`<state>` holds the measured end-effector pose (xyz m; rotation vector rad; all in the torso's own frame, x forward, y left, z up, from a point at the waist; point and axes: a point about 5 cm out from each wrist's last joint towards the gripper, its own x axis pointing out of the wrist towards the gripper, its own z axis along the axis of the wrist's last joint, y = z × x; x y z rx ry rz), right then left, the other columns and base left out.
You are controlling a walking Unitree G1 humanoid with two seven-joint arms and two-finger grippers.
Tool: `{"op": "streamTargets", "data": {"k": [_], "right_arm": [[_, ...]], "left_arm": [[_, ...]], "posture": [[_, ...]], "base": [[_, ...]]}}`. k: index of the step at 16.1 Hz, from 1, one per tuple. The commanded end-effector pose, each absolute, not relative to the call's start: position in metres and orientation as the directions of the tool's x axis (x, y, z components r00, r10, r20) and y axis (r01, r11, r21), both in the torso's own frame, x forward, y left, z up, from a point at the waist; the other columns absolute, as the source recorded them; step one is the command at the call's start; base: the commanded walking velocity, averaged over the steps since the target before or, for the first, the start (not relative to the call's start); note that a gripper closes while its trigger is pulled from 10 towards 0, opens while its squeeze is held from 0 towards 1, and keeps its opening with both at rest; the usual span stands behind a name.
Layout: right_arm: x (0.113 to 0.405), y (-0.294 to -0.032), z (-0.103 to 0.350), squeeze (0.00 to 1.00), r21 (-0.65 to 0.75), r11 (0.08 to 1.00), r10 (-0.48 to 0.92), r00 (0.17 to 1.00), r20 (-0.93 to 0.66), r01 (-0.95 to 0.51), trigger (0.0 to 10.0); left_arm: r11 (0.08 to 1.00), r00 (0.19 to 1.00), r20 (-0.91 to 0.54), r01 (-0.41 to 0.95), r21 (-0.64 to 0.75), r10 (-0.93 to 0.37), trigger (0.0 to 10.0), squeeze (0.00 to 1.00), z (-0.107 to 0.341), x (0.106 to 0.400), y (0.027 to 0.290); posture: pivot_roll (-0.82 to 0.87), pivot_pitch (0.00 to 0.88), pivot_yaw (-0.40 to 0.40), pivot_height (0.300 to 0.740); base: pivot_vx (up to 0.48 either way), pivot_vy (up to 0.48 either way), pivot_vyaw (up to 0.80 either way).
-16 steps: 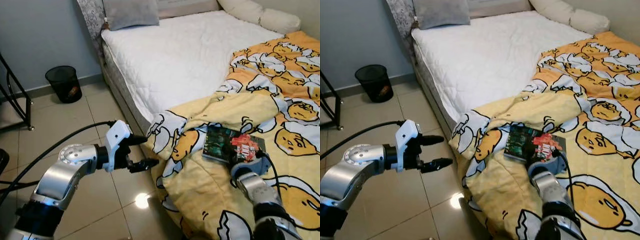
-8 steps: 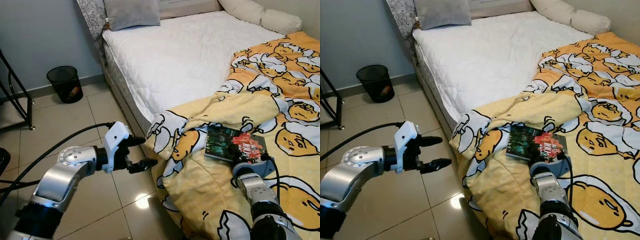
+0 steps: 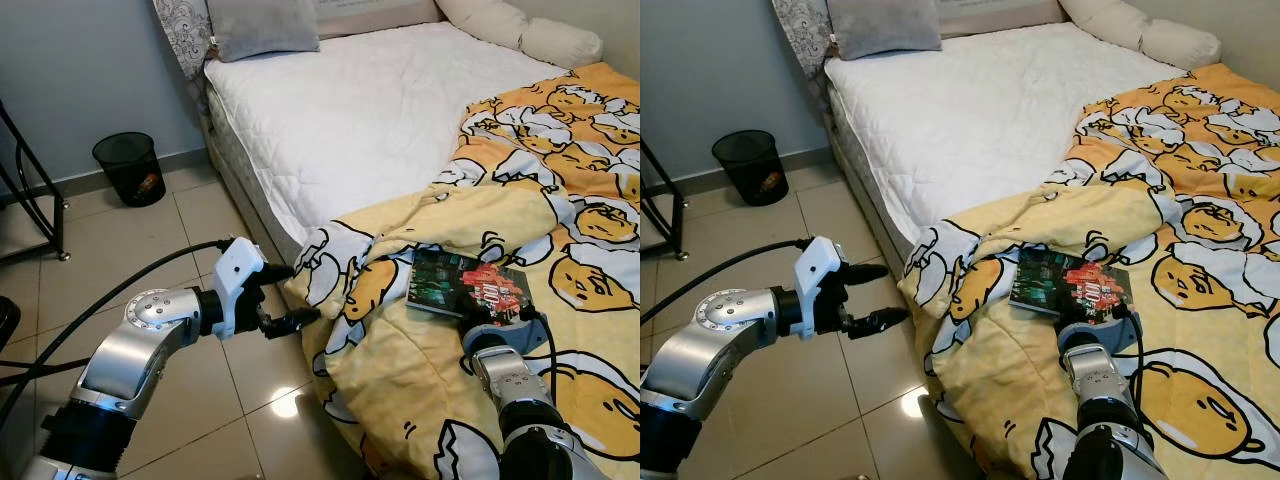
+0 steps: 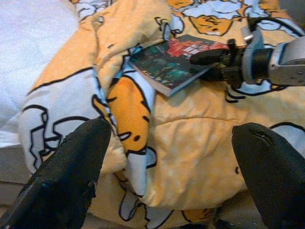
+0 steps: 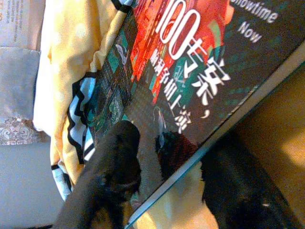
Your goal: Clean up the room
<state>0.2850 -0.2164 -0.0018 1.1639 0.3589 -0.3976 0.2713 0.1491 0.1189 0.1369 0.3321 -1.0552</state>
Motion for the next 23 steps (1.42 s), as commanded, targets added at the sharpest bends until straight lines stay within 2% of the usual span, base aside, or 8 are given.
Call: {"op": "streamTargets", "data": {"k": [1, 6, 9, 15, 18, 20, 22, 23], "right_arm": [[0.294, -0.214, 0.006, 0.00, 0.823, 0.358, -0.103, 0.894, -0.436, 0.442, 0.0], [0.295, -0.213, 0.007, 0.00, 0.828, 0.357, -0.100, 0.899, -0.427, 0.433, 0.0], [0.295, -0.212, 0.007, 0.00, 0.830, 0.356, -0.098, 0.900, -0.425, 0.430, 0.0], [0.295, -0.217, 0.010, 0.00, 0.842, 0.353, -0.102, 0.911, -0.400, 0.409, 0.0], [0.291, -0.252, 0.031, 0.00, 0.889, 0.363, -0.137, 0.960, -0.245, 0.279, 0.0], [0.287, -0.271, 0.046, 0.00, 0.893, 0.406, -0.137, 0.979, -0.152, 0.196, 0.0], [0.280, -0.295, 0.083, 0.00, 0.804, 0.595, -0.014, 1.000, 0.016, -0.005, 0.2], [0.277, -0.302, 0.097, 0.00, 0.733, 0.677, 0.053, 0.998, 0.042, -0.067, 1.6]], "left_arm": [[0.449, 0.399, -0.336, 0.889, -0.086, -0.853, 10.0, 0.00, 0.118, 0.264, 0.147], [0.315, 0.276, -0.257, 0.942, -0.121, -0.926, 10.0, 0.00, 0.126, 0.249, 0.146], [0.304, 0.263, -0.255, 0.943, -0.137, -0.930, 10.0, 0.00, 0.126, 0.248, 0.149], [0.355, 0.324, -0.256, 0.931, -0.084, -0.911, 10.0, 0.00, 0.125, 0.255, 0.150], [0.562, 0.547, -0.250, 0.827, 0.017, -0.799, 10.0, 0.00, 0.125, 0.275, 0.157], [0.627, 0.618, -0.189, 0.779, 0.013, -0.763, 10.0, 0.00, 0.130, 0.281, 0.161], [0.698, 0.695, -0.135, 0.715, 0.030, -0.706, 10.0, 0.00, 0.135, 0.286, 0.162], [0.721, 0.721, -0.127, 0.691, 0.058, -0.681, 10.0, 0.00, 0.135, 0.289, 0.161]], "posture": [[-0.04, 0.000, 0.013, 0.740], [-0.04, 0.000, 0.014, 0.740], [-0.04, 0.000, 0.014, 0.740], [-0.04, 0.000, 0.010, 0.740], [-0.05, 0.000, 0.016, 0.740], [-0.07, 0.000, 0.033, 0.740], [-0.08, 0.000, 0.046, 0.740], [-0.08, 0.000, 0.052, 0.740]], "base": [[0.000, 0.000, 0.00], [0.000, 0.000, 0.00], [0.000, 0.000, 0.00], [0.000, 0.000, 0.00], [0.000, 0.000, 0.00], [0.000, 0.000, 0.00], [0.000, 0.000, 0.00], [0.000, 0.000, 0.00]]}}
